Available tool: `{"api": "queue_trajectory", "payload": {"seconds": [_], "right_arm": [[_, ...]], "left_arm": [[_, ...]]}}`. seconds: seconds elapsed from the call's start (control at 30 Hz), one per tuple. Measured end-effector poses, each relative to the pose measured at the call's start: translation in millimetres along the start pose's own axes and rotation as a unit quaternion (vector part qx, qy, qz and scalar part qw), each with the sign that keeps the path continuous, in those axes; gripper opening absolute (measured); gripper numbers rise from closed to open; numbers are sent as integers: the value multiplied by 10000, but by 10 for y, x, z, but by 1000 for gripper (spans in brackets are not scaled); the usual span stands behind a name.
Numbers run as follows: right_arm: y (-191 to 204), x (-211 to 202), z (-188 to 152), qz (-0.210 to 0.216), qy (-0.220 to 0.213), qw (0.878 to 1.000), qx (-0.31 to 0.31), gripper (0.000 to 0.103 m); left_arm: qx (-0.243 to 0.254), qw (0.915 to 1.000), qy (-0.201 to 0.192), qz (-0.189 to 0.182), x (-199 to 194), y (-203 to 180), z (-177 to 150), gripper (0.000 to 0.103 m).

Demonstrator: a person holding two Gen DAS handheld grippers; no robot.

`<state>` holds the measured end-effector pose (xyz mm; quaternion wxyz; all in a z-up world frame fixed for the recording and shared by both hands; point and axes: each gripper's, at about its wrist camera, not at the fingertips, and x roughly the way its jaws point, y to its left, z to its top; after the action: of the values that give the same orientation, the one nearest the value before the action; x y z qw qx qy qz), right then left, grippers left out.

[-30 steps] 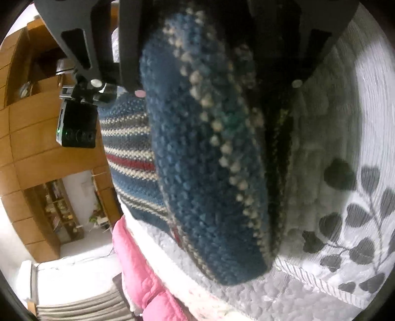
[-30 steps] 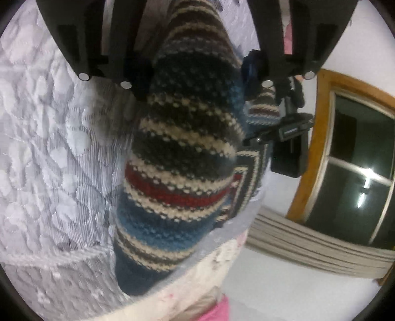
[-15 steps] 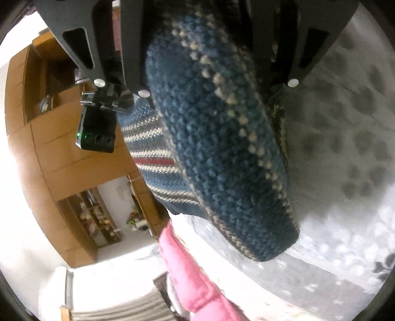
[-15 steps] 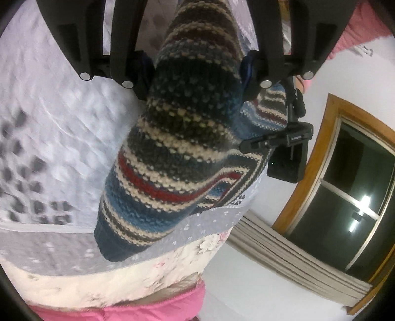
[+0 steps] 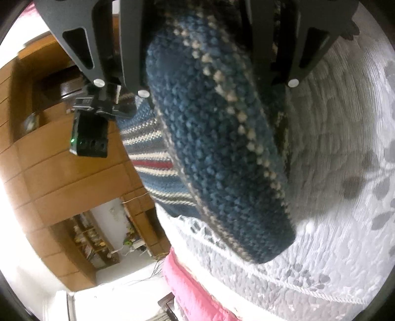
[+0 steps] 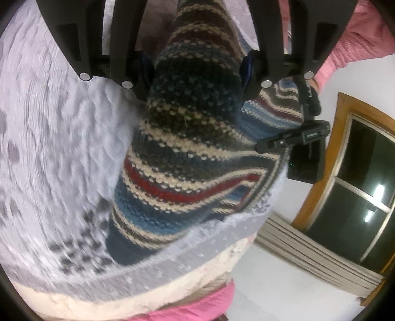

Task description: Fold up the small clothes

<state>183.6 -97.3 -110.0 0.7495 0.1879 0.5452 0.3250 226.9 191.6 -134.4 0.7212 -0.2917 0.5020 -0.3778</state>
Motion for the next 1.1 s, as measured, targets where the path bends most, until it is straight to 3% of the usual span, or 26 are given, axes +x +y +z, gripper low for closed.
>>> {"api": "queue_trajectory", "payload": {"seconds": [0.13,0.33,0.5,0.73,0.87,0.97,1.03,1.1], "right_arm": [[-77,122,-81,-85,-87,9999,10,60],[-154,185,-199,22,-226,9994,273,71],[-81,-118,-351,-179,-342,9989,267,77],[-124,-293,-749,-134,-292,9983,494,78],[-174,-247,-926,-110,-280,9974,649,77],[-189,-247,-950,-88,-359,9967,723,69],[-198,-213,-962,68,-315,9965,773,48],[-189,-189,-976,28,-315,9961,822,41]], "left_arm": [[195,9991,-80,379,151,53,-133,38],[12,9992,-218,350,121,155,-187,45],[18,9965,-309,773,-115,-47,-205,58],[-1,9926,-863,855,-643,-267,-522,58],[391,9878,-1028,1104,-690,-656,-749,63],[677,9810,-999,1521,-597,-818,-885,63],[611,9785,-917,1742,-543,-751,-928,63],[353,9806,-801,1751,-482,-632,-915,56]]}}
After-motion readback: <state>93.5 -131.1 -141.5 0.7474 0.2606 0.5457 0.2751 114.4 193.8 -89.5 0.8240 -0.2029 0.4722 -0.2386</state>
